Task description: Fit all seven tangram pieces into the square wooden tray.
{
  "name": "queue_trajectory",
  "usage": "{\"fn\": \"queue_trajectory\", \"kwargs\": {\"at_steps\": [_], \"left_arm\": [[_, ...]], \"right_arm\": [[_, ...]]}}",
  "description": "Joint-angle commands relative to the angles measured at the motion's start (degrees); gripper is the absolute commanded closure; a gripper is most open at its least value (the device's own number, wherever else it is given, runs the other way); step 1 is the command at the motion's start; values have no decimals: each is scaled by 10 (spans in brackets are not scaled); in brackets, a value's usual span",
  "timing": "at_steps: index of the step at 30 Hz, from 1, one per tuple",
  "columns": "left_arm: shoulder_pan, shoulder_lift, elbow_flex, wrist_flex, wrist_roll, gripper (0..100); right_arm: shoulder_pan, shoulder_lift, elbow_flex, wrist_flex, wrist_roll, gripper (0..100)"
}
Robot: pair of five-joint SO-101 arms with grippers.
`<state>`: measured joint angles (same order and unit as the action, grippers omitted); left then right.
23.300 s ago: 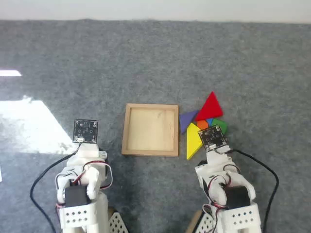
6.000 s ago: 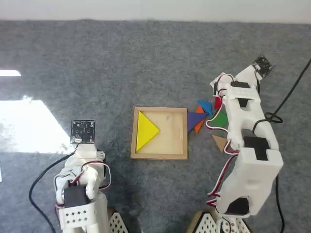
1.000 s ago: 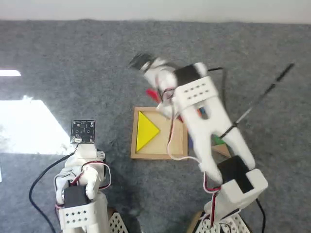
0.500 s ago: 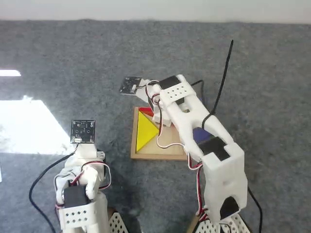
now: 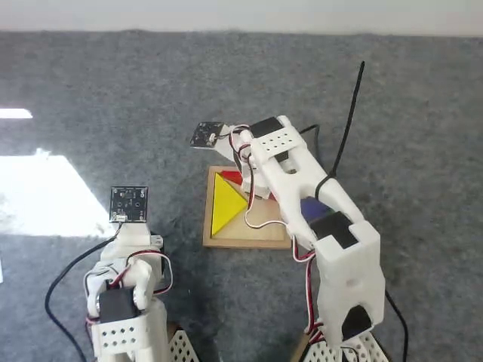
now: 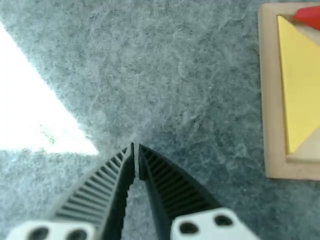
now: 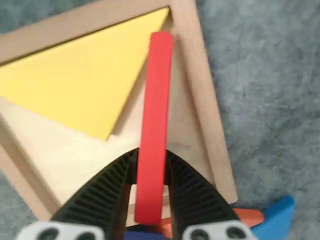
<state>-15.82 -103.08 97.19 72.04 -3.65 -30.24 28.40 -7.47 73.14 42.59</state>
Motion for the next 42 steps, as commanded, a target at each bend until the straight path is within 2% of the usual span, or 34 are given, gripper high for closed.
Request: {"fn": "queue_trajectory", "kwargs": {"at_steps": [1, 8, 10, 12, 16, 23, 27, 33, 36, 42], "left_arm": [[-4, -11, -7, 2, 1, 986], [-4, -11, -7, 2, 1, 986], [-4, -11, -7, 2, 1, 986], [-4, -11, -7, 2, 1, 986], [-4, -11, -7, 2, 1, 986], [-4, -11, -7, 2, 1, 986], [-4, -11, -7, 2, 1, 986], [-4, -11, -7, 2, 1, 986], [-4, -11, -7, 2, 1, 986], [-4, -11, -7, 2, 1, 986]], "right_arm": [[10, -14, -31, 15, -143, 991], [7, -14, -44, -10, -628, 991], [9, -13, -51, -34, -729, 991], [7, -14, -55, -53, -788, 991], [1, -17, -68, -57, -855, 990], [-8, -55, -76, -3, -987, 989], [-44, -67, -74, 7, -996, 974], [-71, -65, -73, 43, -1000, 834], [-76, -65, -73, 48, -1025, 832], [-76, -72, -76, 79, -1029, 832]]}}
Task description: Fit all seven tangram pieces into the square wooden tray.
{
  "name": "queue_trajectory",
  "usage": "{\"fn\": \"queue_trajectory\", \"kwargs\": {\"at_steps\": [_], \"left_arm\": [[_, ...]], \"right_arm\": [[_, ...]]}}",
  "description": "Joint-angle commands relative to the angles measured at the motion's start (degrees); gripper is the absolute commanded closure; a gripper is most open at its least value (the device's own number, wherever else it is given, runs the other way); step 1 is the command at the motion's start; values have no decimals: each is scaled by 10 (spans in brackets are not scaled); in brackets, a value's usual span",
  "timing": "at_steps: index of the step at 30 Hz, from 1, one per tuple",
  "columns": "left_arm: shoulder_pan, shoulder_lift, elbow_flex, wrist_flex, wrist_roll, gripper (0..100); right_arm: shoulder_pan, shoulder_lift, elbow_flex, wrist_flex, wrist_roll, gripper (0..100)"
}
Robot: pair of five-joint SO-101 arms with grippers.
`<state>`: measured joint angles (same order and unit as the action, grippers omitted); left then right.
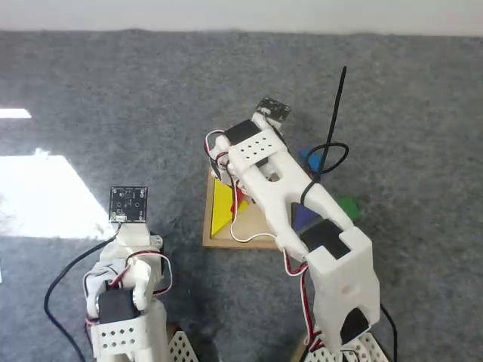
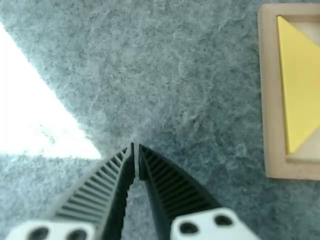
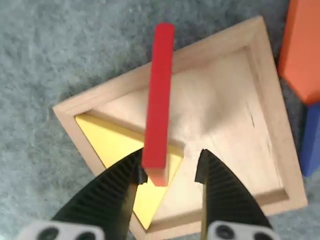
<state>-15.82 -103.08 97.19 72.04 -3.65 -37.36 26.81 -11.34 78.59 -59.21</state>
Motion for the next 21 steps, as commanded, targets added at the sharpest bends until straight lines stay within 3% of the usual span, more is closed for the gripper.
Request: {"fn": "queue_trajectory", "kwargs": {"at_steps": [1, 9, 16, 21], "left_arm": [[-4, -11, -7, 2, 1, 986], [-4, -11, -7, 2, 1, 986], [-4, -11, -7, 2, 1, 986], [-4, -11, -7, 2, 1, 986]], "right_arm": [[-3, -58, -38, 34, -11, 832], [59, -65, -34, 69, -11, 833], [39, -50, -34, 59, -12, 833], [73, -42, -35, 15, -10, 833]]}}
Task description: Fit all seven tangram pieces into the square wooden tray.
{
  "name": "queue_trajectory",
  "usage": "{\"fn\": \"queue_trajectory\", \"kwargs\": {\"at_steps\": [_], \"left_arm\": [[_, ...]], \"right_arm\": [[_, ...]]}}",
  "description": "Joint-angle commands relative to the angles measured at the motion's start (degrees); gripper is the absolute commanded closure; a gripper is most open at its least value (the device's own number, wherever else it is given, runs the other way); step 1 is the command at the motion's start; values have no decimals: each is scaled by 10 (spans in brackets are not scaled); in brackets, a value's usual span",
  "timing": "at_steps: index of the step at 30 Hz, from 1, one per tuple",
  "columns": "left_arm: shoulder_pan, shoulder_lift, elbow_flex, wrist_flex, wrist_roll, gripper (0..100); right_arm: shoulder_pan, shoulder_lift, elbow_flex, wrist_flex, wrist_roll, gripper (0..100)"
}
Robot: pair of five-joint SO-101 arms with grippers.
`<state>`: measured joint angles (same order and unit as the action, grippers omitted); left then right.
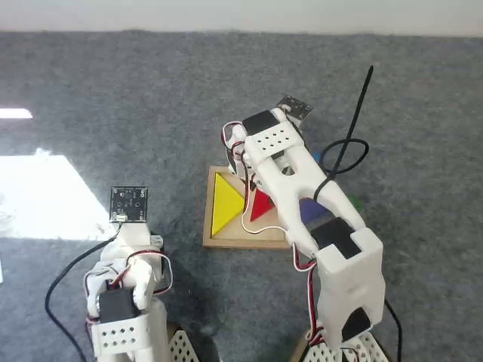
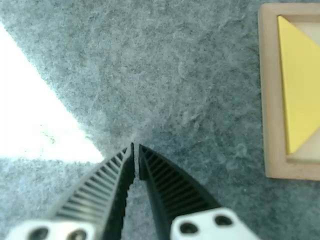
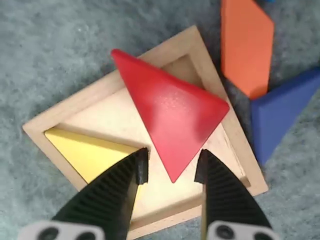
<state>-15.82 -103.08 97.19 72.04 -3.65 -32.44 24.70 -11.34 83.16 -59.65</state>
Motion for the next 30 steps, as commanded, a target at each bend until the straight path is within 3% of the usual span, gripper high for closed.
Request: {"fn": "queue_trajectory", "kwargs": {"at_steps": [1, 7, 11, 17, 24, 30], "left_arm": [[-4, -11, -7, 2, 1, 986], [-4, -11, -7, 2, 1, 986], [-4, -11, -7, 2, 1, 986], [-4, -11, -7, 2, 1, 986], [-4, -11, -7, 2, 1, 986], [-4, -11, -7, 2, 1, 986]], "right_arm": [[32, -20, -35, -48, -4, 833], [32, -19, -35, -81, -4, 833], [19, -18, -32, -10, 4, 833], [-8, -19, -31, 65, 109, 833], [-44, -16, -10, 40, 188, 833], [-39, -39, 91, -91, 252, 833]]}}
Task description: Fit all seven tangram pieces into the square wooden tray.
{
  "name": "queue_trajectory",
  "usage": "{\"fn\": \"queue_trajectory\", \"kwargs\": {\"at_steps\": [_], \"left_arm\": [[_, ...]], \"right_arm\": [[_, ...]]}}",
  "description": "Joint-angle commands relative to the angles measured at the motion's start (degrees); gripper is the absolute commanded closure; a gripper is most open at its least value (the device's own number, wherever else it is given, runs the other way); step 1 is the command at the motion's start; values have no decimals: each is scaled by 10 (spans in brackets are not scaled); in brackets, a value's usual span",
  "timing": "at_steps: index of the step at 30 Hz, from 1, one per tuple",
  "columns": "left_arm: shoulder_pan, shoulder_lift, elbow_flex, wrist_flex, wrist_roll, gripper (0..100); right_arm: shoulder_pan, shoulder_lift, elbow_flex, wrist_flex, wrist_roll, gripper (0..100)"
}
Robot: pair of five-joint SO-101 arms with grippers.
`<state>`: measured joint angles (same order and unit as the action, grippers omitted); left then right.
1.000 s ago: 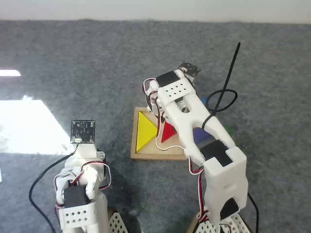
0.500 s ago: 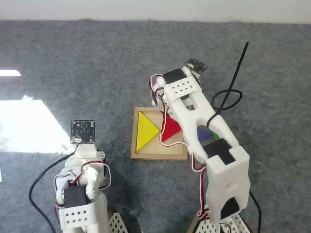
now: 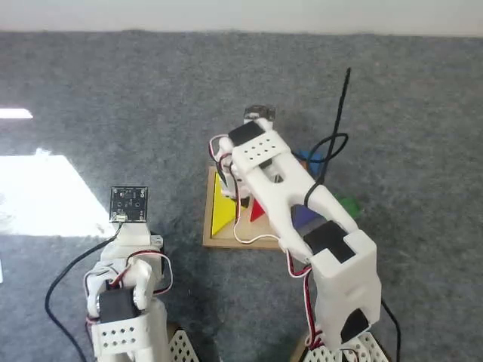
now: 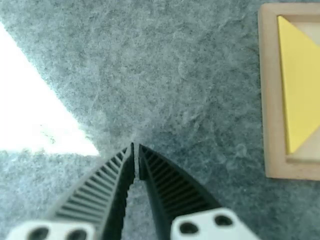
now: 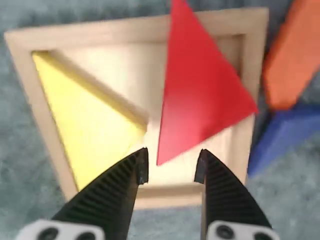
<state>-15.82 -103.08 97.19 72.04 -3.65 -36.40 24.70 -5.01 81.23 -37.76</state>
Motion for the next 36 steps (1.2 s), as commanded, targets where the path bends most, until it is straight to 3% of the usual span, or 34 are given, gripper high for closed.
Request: {"fn": "queue_trajectory", "kwargs": {"at_steps": [1, 5, 11, 16, 20, 26, 36], "left_arm": [[-4, -11, -7, 2, 1, 986], [-4, -11, -7, 2, 1, 986], [-4, -11, -7, 2, 1, 986], [-4, -11, -7, 2, 1, 986], [-4, -11, -7, 2, 1, 986], [-4, -11, -7, 2, 1, 986], [-4, -11, -7, 2, 1, 986]], "right_arm": [[4, -56, 53, -105, 44, 833], [5, -187, 194, -238, 77, 833], [-14, -508, 452, -398, 149, 833], [2, -666, 661, -608, 278, 832], [3, -663, 760, -732, 278, 833], [1, -610, 753, -867, 275, 834], [-7, -282, 512, -873, 275, 834]]}}
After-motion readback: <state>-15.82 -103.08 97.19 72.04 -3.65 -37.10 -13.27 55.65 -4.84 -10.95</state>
